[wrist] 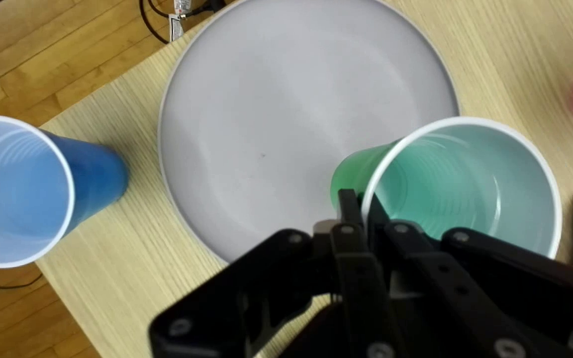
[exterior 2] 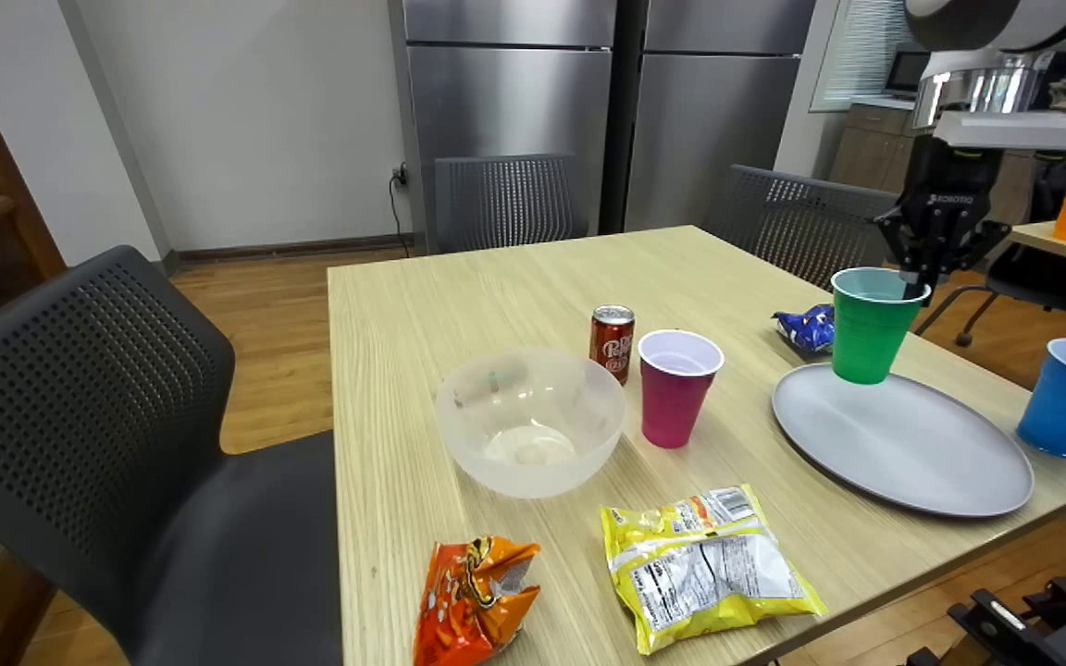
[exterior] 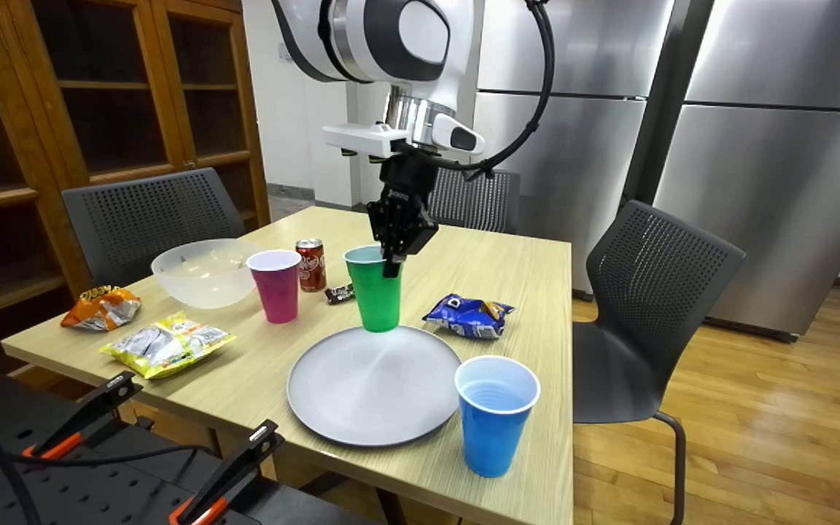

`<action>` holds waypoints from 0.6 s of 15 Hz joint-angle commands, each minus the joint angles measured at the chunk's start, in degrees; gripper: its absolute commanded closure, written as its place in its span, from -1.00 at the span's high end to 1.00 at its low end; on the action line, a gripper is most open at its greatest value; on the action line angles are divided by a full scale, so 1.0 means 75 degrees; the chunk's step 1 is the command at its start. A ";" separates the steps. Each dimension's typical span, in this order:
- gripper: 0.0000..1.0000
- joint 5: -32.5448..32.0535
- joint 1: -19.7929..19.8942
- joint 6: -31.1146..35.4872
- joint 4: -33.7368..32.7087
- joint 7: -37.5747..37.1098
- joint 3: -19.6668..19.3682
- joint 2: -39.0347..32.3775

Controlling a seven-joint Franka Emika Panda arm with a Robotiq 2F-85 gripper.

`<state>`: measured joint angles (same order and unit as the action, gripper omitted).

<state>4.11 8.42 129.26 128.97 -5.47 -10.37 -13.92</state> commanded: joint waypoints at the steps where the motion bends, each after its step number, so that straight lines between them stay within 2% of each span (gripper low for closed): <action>1: -0.97 0.0123 0.0059 -0.0202 -0.0602 -0.0667 -0.0042 -0.0507; 9: -0.97 0.0123 0.0030 -0.0382 -0.1324 -0.1419 -0.0112 -0.1323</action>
<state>4.18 8.44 129.20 122.55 -13.86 -11.20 -21.32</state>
